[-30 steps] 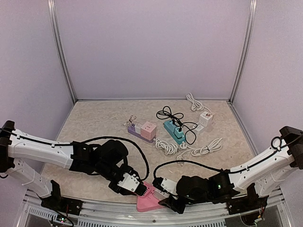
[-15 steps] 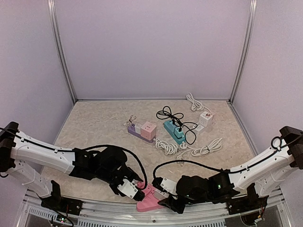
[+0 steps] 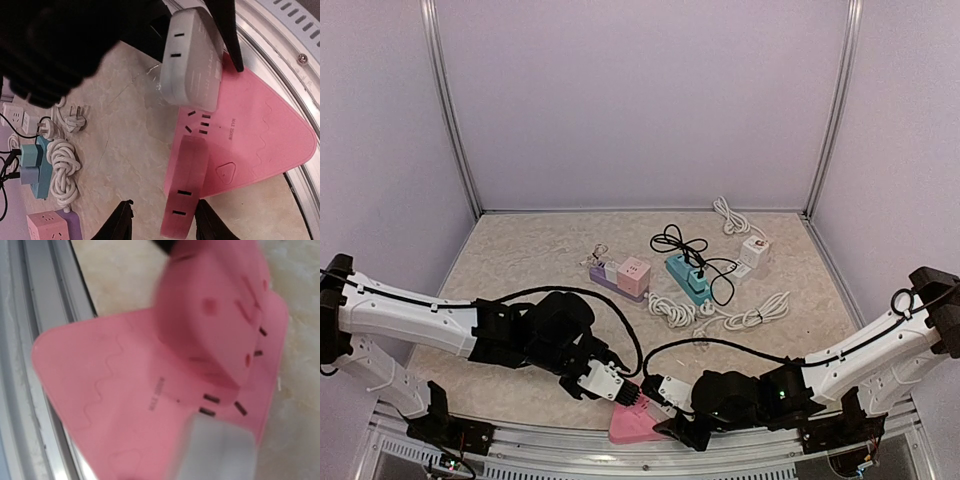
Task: Insert the plug
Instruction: Adjust the plug at the socket.
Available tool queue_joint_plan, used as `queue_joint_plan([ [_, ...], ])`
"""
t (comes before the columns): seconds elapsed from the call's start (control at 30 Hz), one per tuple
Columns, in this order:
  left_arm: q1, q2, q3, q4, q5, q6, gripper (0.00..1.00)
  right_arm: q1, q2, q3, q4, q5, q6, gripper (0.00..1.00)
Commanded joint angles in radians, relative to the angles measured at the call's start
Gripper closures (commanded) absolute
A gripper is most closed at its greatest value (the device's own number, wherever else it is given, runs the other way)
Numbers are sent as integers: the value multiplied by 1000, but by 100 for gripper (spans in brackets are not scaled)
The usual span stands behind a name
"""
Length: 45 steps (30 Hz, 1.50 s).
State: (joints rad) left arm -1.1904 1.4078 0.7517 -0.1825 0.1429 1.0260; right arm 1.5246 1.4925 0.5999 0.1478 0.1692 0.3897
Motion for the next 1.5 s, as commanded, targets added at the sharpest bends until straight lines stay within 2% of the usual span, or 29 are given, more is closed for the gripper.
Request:
queue_joint_plan([
  [0.0,6,26,73,-79,70,-123,59,-5,12,10,13,11,-15,64],
  [0.57,40,131,171,-114,80,-152,59,-5,-33,-32,49,16,-34,64],
  [0.9,41,143,169,-125,95,-159,58,-5,-36,-32,51,17,-41,62],
  [1.03,42,150,173,-108,79,-163,58,-4,-51,-27,38,29,-46,57],
  [1.1,43,148,181,-107,77,-163,57,-5,-62,-25,30,35,-48,52],
  [1.23,40,139,184,-121,82,-149,49,-6,-89,-26,20,48,-46,41],
  [1.47,21,104,161,-159,95,-107,37,-5,-145,-23,-6,58,-49,32],
])
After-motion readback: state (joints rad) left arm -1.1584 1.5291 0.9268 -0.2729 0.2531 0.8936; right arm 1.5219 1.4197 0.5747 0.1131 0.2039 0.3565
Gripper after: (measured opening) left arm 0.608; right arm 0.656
